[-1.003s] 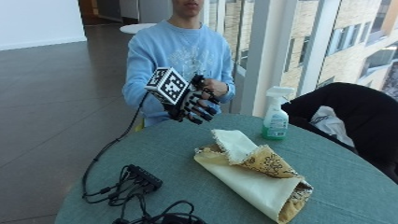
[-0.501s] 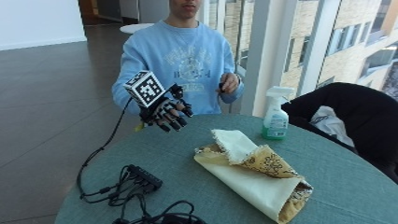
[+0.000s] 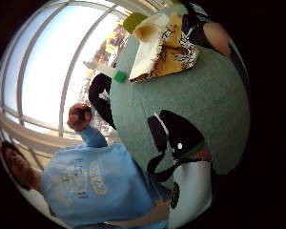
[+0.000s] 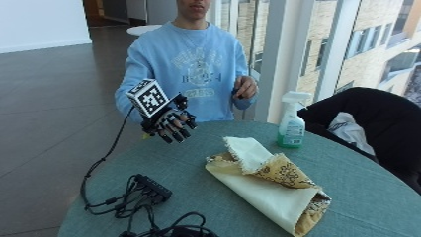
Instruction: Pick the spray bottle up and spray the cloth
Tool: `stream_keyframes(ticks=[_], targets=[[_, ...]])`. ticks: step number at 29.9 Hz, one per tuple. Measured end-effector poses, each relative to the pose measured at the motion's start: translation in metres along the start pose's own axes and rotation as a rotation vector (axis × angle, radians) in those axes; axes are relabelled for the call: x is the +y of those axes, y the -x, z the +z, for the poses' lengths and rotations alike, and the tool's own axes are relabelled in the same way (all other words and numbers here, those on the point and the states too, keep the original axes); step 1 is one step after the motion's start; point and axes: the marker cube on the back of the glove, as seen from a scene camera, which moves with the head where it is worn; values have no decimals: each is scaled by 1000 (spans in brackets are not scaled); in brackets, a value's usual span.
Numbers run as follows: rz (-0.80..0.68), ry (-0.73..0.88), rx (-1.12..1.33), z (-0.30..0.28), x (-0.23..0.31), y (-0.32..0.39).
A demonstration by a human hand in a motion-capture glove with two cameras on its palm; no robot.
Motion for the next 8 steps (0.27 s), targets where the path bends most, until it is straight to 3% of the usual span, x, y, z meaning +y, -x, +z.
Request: stream_keyframes(ticks=[8], targets=[[3, 2, 0, 0, 1, 0]])
